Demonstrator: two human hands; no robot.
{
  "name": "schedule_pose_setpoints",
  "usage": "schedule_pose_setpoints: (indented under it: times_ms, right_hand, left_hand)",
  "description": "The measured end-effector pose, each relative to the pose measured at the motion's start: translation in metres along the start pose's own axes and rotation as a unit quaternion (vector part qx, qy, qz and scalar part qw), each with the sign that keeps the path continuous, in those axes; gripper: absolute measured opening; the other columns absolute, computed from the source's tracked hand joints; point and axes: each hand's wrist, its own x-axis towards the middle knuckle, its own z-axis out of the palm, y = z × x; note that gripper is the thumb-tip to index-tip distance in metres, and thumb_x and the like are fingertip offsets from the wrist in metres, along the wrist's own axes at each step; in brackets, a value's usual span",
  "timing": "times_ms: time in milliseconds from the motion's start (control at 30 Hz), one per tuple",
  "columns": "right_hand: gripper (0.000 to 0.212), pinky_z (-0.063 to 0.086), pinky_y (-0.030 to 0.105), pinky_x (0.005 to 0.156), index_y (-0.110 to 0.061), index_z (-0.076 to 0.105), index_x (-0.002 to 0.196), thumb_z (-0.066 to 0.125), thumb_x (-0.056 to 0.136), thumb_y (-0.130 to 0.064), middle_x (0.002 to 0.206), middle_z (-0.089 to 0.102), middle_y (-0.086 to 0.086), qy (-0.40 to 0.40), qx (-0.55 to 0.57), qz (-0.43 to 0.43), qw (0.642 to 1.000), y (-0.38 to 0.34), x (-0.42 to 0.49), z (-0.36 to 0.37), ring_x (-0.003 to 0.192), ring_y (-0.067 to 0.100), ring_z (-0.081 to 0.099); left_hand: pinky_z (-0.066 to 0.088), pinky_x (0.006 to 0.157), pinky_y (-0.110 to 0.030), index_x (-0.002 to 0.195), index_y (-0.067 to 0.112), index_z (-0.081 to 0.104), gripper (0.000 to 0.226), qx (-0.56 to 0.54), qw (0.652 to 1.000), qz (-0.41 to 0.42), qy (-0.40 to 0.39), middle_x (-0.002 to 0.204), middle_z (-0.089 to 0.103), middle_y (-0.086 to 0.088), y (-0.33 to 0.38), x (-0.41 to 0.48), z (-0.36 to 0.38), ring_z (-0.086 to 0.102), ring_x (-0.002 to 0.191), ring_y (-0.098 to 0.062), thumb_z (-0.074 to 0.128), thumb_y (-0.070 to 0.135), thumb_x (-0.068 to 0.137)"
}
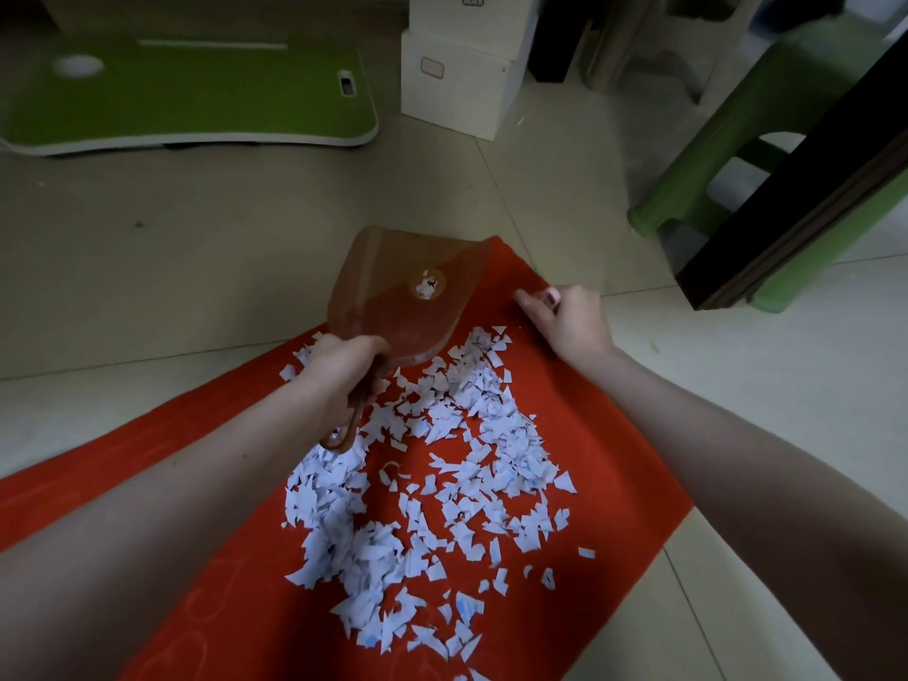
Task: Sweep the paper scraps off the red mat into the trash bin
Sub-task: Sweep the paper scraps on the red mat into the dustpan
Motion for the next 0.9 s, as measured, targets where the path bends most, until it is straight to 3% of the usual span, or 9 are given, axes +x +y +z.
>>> schedule_pose_setpoints:
  times_ms: [100, 200, 300, 367, 500, 600, 667, 800, 900]
  right_hand:
    - [0.032, 0.040, 0.032, 0.052, -0.011, 0.072, 0.074, 0.060, 0.090, -0.036, 0.063, 0.067, 0.009, -0.058, 0.024, -0.041, 0.997, -0.012, -0.013, -0.007, 0.050, 0.016, 0.055]
    - [0.015, 0.037, 0.023, 0.048, -0.013, 0.076, 0.087, 0.063, 0.090, -0.022, 0.069, 0.071, 0.008, -0.033, 0.096, -0.044, 0.994, -0.019, -0.020, -0.035, 0.048, -0.001, 0.051]
    - [0.016, 0.044, 0.033, 0.058, -0.010, 0.076, 0.089, 0.065, 0.089, -0.022, 0.076, 0.073, 0.014, 0.013, 0.071, -0.058, 0.996, -0.021, -0.009, -0.051, 0.068, 0.022, 0.067]
    - [0.019, 0.049, 0.039, 0.063, -0.006, 0.075, 0.086, 0.066, 0.088, -0.022, 0.078, 0.072, 0.021, 0.014, 0.033, -0.054, 0.998, -0.018, 0.007, -0.046, 0.078, 0.035, 0.067]
    - [0.030, 0.044, 0.035, 0.064, 0.000, 0.072, 0.087, 0.065, 0.088, -0.029, 0.078, 0.071, 0.020, -0.034, -0.002, -0.034, 0.999, -0.013, 0.021, -0.023, 0.078, 0.034, 0.067]
    - [0.031, 0.043, 0.031, 0.060, -0.008, 0.074, 0.085, 0.062, 0.088, -0.037, 0.075, 0.073, 0.009, -0.113, 0.013, -0.065, 0.991, -0.025, 0.002, -0.010, 0.070, 0.025, 0.066]
    - [0.016, 0.045, 0.027, 0.060, -0.018, 0.075, 0.087, 0.065, 0.087, -0.031, 0.076, 0.073, -0.003, -0.147, 0.045, -0.089, 0.984, -0.033, -0.014, -0.009, 0.067, 0.013, 0.066]
    - [0.010, 0.048, 0.015, 0.064, -0.029, 0.072, 0.089, 0.069, 0.086, -0.020, 0.069, 0.067, -0.029, -0.126, 0.095, -0.102, 0.982, -0.037, -0.025, -0.037, 0.069, -0.007, 0.064]
    - [0.010, 0.038, 0.006, 0.055, -0.018, 0.075, 0.093, 0.070, 0.085, -0.018, 0.074, 0.068, -0.017, -0.093, 0.070, -0.122, 0.986, -0.040, -0.012, -0.052, 0.060, -0.017, 0.057]
  left_hand:
    - [0.036, 0.040, -0.021, 0.076, 0.002, 0.053, 0.016, -0.004, 1.000, 0.004, 0.001, 0.061, 0.053, -0.010, 0.002, 0.005, -0.005, 0.044, 0.035, -0.014, 0.055, 0.009, 0.090]
    - [0.036, 0.036, -0.018, 0.078, 0.001, 0.054, 0.015, -0.020, 1.000, 0.003, -0.003, 0.062, 0.054, -0.011, 0.007, 0.010, -0.009, 0.043, 0.032, -0.013, 0.055, 0.009, 0.090]
    - [0.037, 0.036, -0.017, 0.077, 0.002, 0.055, 0.016, -0.020, 1.000, 0.003, -0.003, 0.059, 0.053, -0.010, 0.012, 0.014, -0.010, 0.043, 0.034, -0.014, 0.055, 0.009, 0.091]
    - [0.037, 0.037, -0.018, 0.077, 0.002, 0.055, 0.015, -0.022, 1.000, 0.002, -0.007, 0.060, 0.054, -0.010, 0.014, 0.015, -0.008, 0.044, 0.036, -0.014, 0.055, 0.010, 0.091]
    - [0.038, 0.040, -0.022, 0.079, 0.002, 0.055, 0.014, -0.029, 1.000, 0.003, -0.012, 0.061, 0.055, -0.011, 0.015, 0.017, -0.005, 0.045, 0.039, -0.015, 0.055, 0.009, 0.090]
    - [0.037, 0.044, -0.024, 0.076, 0.001, 0.056, 0.017, -0.028, 0.999, 0.003, -0.016, 0.059, 0.055, -0.009, 0.014, 0.018, -0.003, 0.044, 0.038, -0.015, 0.056, 0.010, 0.090]
    - [0.037, 0.046, -0.025, 0.077, 0.002, 0.055, 0.016, -0.033, 0.999, -0.005, -0.025, 0.060, 0.055, -0.010, 0.014, 0.019, -0.004, 0.044, 0.039, -0.015, 0.055, 0.010, 0.091]
    - [0.037, 0.042, -0.022, 0.081, 0.002, 0.056, 0.014, -0.036, 0.999, -0.012, -0.028, 0.061, 0.055, -0.009, 0.015, 0.025, -0.009, 0.044, 0.039, -0.014, 0.055, 0.011, 0.092]
    - [0.036, 0.038, -0.019, 0.080, 0.004, 0.056, 0.014, -0.039, 0.999, -0.015, -0.016, 0.060, 0.054, -0.008, 0.016, 0.029, -0.013, 0.042, 0.034, -0.012, 0.055, 0.013, 0.091]
